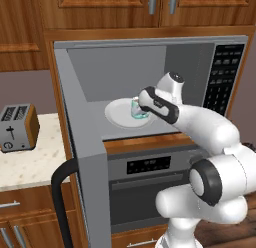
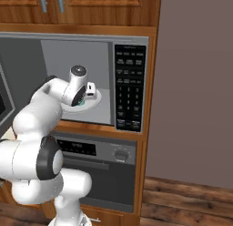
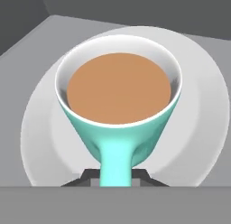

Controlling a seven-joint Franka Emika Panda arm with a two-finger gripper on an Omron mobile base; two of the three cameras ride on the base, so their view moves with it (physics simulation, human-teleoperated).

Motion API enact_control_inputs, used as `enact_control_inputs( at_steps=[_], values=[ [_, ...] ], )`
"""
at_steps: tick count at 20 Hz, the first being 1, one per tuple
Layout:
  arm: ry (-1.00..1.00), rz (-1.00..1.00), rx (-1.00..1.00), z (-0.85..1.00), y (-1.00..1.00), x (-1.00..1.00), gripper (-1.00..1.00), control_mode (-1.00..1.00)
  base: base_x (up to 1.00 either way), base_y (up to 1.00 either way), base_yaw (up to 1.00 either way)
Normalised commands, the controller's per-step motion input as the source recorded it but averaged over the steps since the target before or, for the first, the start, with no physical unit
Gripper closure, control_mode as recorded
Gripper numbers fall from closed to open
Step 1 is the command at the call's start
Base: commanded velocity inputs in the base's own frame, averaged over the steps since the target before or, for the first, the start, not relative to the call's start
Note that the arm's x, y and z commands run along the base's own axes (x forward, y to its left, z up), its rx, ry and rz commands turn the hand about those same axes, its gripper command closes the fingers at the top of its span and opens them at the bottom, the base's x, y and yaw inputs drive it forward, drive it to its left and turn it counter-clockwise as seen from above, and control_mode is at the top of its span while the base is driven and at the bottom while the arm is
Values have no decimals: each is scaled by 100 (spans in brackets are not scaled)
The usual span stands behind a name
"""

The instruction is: Pick the cup of tea, navigate to the dining table, and place it on the saucer.

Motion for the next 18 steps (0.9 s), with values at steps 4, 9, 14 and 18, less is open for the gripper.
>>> enact_control_inputs(
  at_steps=[4, 9, 14, 18],
  values=[
    [0, 0, 1, 46, -15, -100, 100, -100, 0, 0, 0],
    [3, 0, 0, 84, -19, -100, 100, -100, 0, 0, 0],
    [8, 2, 0, 83, -20, -97, 100, -100, 0, 0, 0],
    [10, 0, 0, 44, -20, -94, 100, -100, 0, 0, 0]
  ],
)
